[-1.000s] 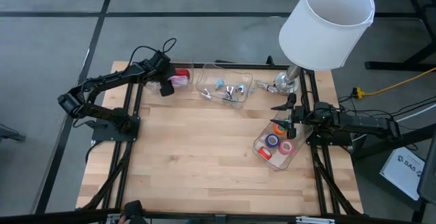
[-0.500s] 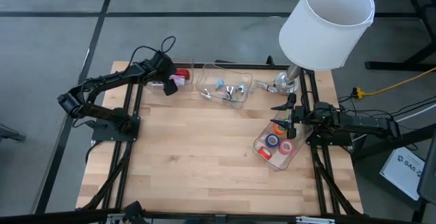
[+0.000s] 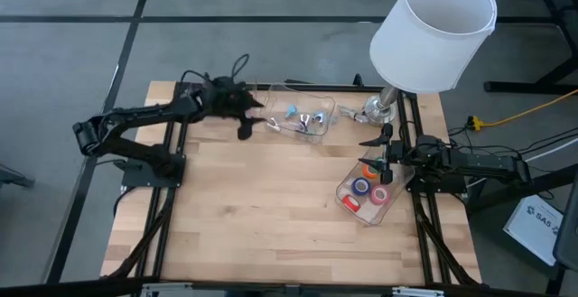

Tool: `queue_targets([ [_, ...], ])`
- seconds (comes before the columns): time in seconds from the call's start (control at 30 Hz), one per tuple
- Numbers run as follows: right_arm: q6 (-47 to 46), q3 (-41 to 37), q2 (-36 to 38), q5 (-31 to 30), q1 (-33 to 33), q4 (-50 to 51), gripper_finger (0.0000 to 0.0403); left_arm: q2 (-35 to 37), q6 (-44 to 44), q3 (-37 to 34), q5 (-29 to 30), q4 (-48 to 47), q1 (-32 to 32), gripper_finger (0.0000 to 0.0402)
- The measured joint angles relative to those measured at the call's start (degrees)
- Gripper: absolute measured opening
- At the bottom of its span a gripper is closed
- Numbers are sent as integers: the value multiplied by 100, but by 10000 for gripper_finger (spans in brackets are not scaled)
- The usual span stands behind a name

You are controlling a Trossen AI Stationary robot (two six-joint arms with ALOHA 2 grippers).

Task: Pick and place Stapler, Stapler remover, tape
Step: Return to Home Position

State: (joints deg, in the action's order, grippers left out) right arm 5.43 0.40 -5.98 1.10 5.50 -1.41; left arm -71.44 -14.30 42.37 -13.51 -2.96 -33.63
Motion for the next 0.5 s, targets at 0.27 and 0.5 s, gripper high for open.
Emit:
queue_targets([
  [0.27,0,-1,-1,0,1,-1,239,-56,214,2,128,658,1435,228],
  [0.5,0,0,-2,0,0,0,239,-481,680,2,543,595,2260,229],
])
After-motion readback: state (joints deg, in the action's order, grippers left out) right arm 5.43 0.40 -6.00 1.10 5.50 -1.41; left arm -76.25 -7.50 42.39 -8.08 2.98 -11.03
